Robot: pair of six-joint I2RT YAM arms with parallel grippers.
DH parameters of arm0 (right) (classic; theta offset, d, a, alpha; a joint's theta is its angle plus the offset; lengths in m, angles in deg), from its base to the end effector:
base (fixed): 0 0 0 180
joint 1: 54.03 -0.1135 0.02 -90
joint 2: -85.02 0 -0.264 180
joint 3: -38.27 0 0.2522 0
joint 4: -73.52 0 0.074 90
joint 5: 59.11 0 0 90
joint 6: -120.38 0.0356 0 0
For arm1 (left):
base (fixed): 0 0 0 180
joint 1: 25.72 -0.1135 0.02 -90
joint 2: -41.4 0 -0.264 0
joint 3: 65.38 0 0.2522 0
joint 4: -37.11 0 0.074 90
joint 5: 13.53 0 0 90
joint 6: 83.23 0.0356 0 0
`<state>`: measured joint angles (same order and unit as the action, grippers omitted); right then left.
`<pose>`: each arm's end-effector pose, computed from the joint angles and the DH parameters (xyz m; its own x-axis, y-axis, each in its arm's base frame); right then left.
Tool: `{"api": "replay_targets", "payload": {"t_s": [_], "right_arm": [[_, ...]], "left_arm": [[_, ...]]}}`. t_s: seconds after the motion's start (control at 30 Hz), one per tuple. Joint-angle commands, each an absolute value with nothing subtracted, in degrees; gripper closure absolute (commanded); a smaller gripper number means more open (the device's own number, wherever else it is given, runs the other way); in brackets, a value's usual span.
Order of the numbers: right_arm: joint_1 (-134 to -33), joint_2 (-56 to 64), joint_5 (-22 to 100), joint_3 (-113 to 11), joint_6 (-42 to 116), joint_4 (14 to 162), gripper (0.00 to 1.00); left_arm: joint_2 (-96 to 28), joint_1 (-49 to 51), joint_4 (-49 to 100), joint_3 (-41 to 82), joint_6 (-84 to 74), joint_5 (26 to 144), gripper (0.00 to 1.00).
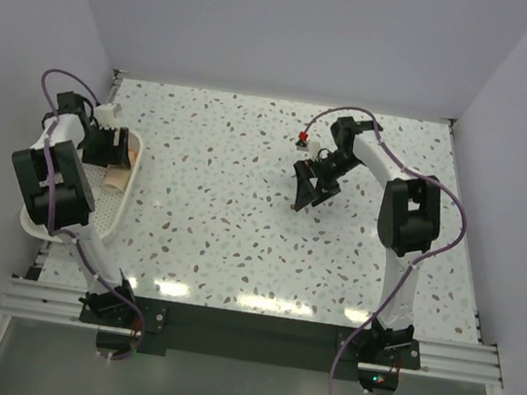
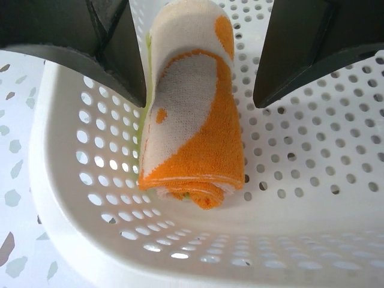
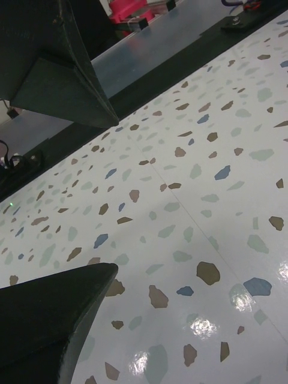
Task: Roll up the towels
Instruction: Place the rolled towel into the container
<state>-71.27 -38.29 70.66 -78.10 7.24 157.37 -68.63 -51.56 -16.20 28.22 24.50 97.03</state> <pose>0.3886 0.1444 0.2023 -0.7919 -0.5620 -0.2387 -0.5770 0.5610 0.5936 0.3560 0.1585 0.1895 -0.8952 -0.1167 -0.4302 -0.0273 0.9777 -0.2084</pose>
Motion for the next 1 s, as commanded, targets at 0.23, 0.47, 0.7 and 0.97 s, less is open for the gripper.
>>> {"api": "replay_targets", "payload": {"t_s": [0.23,0.47,0.7,0.97], "right_arm": [[-71.2,-37.2,71.9,-81.4,7.2,158.0,0.01],[-71.0,-33.1,68.6,-81.4,10.0,154.4,0.01],[-68.3,-26.0,63.8,-78.4,16.5,146.9,0.01],[-62.8,-19.2,56.6,-69.1,20.0,140.3,0.01]], "left_arm": [[-63.6,-51.6,-25.4,43.3,29.1,99.0,0.20],[-60.2,-46.2,-26.7,53.8,30.5,93.6,0.00],[-59.2,-28.2,-23.6,54.6,27.3,90.2,0.00],[-63.8,-13.9,-16.3,51.0,22.2,89.5,0.00]]}}
